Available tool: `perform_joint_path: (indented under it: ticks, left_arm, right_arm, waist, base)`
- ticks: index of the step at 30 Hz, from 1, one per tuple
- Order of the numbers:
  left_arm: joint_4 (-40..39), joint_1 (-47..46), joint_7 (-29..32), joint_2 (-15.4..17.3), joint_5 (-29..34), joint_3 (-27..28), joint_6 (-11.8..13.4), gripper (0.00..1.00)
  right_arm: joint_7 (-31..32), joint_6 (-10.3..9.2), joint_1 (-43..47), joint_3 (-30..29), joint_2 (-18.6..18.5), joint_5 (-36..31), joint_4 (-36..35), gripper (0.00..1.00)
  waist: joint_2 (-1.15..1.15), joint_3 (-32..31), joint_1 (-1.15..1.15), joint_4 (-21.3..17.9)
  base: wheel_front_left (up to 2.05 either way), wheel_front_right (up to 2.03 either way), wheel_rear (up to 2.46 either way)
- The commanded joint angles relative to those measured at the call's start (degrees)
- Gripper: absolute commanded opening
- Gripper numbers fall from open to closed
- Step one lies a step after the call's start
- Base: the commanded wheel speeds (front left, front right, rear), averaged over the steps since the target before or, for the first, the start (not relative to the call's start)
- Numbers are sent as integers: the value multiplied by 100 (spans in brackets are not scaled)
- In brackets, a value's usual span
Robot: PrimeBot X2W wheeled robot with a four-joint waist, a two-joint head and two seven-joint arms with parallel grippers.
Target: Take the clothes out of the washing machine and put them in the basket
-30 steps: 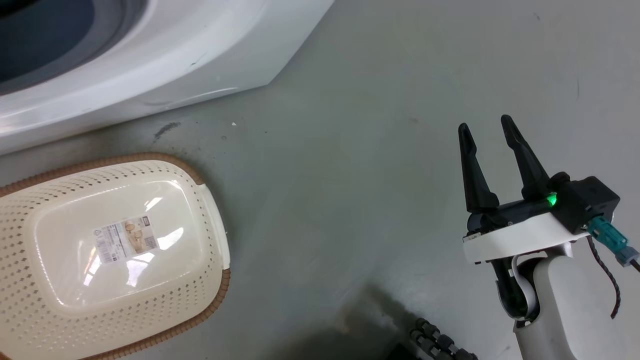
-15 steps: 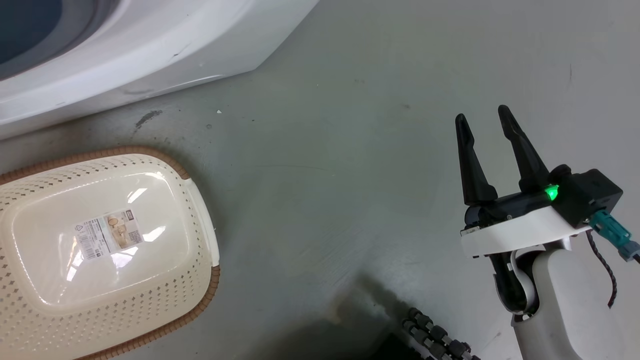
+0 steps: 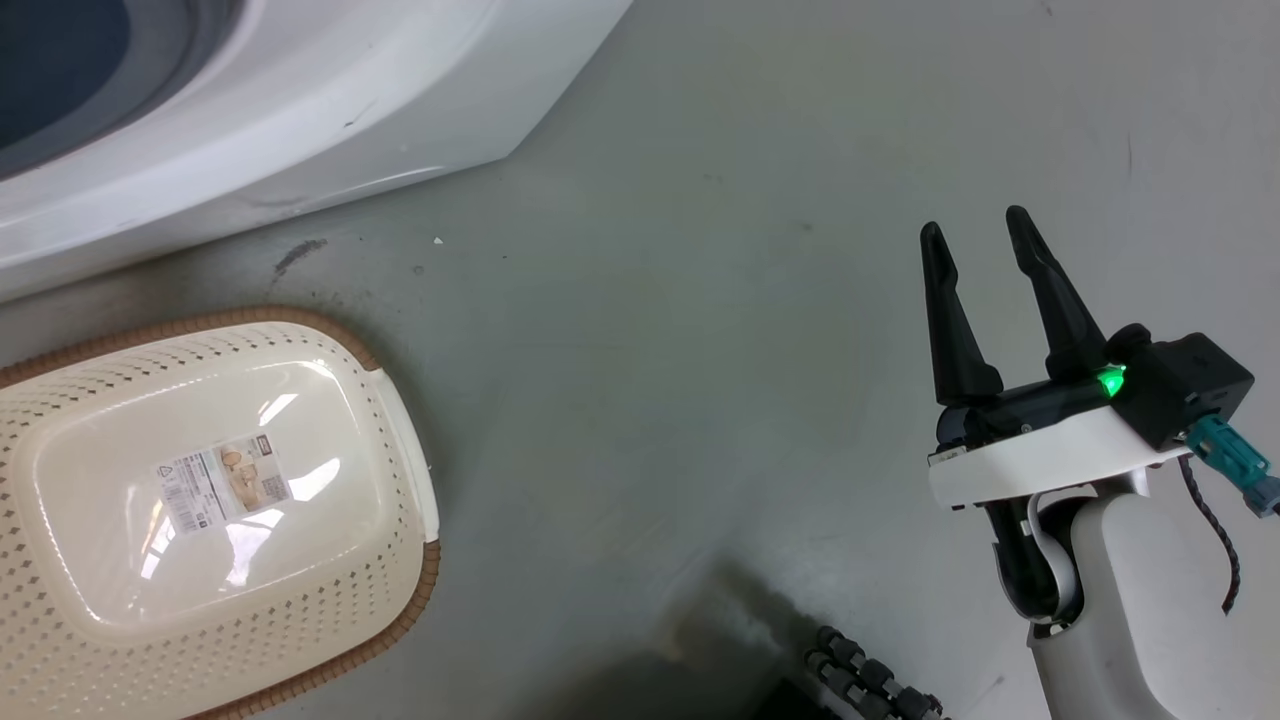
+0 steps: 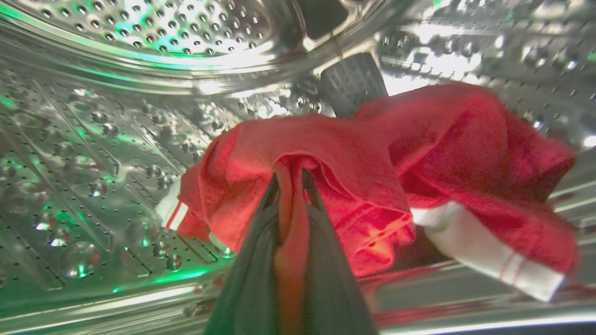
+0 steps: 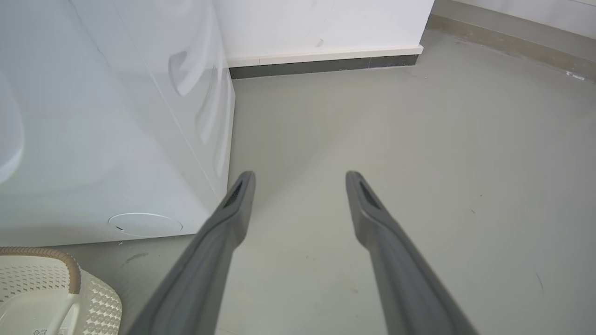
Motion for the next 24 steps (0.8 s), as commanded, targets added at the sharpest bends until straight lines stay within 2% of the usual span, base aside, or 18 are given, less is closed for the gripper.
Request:
perform_joint_path:
  ticks: [1,5,12,24]
  left_arm:
    - [-6,158,-289,-76,-25,29,84,0]
    - [126,439,-949,-269,-172,158,271,0]
    - [497,1005,-2006,-616,-499,358,396,0]
    - [1129,2022,-3636,-1289,-968,487,262,0]
  right_arm:
    - [-10,-4,-36,-30,1,-21,19,100]
    - [-10,-4,8,-79,1,-55,59,100]
    - [-10,-4,113,-208,-1,-208,161,100]
    - [-10,-4,577,-475,-3,-636,300,100]
  waist:
    - [0,-79,0,18]
    - [0,-228,0,59]
    - [0,-554,0,195]
    - [0,-1798,0,613]
  base:
    - [0,0,0]
    - [0,0,0]
    - [0,0,0]
    - [0,0,0]
